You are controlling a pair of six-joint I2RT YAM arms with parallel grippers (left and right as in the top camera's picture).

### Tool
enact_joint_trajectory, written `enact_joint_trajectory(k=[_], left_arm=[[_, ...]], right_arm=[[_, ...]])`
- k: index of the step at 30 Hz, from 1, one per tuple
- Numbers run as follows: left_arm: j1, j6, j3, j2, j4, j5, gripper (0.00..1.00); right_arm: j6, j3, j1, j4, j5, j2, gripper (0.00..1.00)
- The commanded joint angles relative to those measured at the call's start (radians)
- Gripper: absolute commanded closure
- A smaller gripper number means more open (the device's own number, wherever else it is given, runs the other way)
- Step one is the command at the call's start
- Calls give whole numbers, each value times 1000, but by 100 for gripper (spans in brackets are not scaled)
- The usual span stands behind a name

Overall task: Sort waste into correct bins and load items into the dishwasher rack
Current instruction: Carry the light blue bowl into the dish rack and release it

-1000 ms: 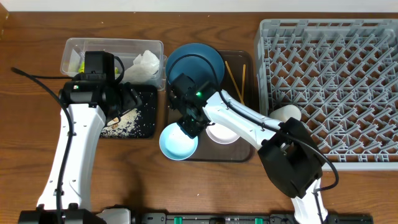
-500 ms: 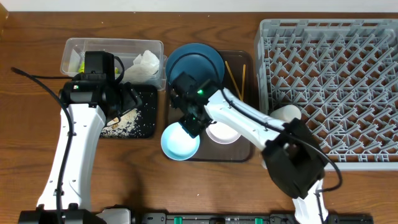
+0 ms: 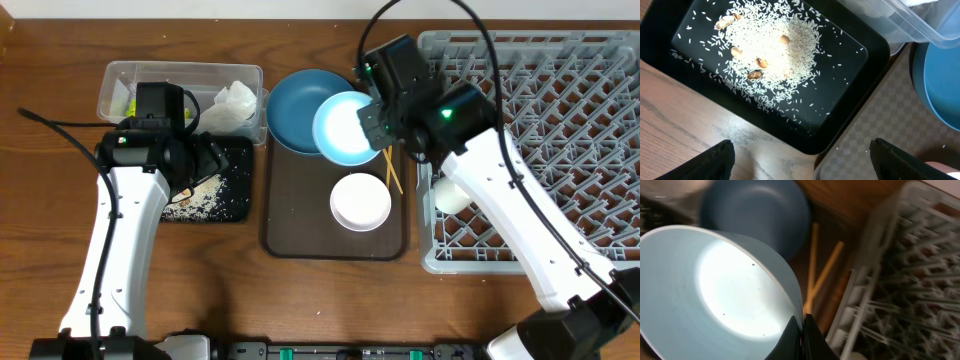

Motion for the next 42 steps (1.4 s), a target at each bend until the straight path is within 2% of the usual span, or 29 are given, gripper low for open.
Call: enact_joint_trajectory(k=[1, 5, 9, 13, 19, 21, 25, 34, 42], left_arm=[[4, 6, 21, -10, -6, -12, 11], [4, 6, 21, -10, -6, -12, 11], [4, 6, 21, -10, -6, -12, 11], [4, 6, 21, -10, -6, -12, 11], [4, 6, 21, -10, -6, -12, 11], [4, 6, 21, -10, -6, -12, 11], [4, 6, 21, -10, -6, -12, 11], [4, 6, 21, -10, -6, -12, 11], [4, 6, 21, -10, -6, -12, 11]], right_arm=[[39, -3, -26, 7, 149, 18, 99], [38, -3, -71, 105, 490, 18, 99], [-7, -4, -123, 251, 702, 27, 99], [-174, -5, -199, 385, 743, 73, 99], [-460, -5, -283, 568, 949, 214, 99], [-514, -5, -298, 645, 1024, 261, 99], [-578, -5, -325, 752, 1037, 336, 99], [-636, -5, -341, 744, 1053, 454, 99], [-560, -12, -320, 627, 1052, 464, 99]])
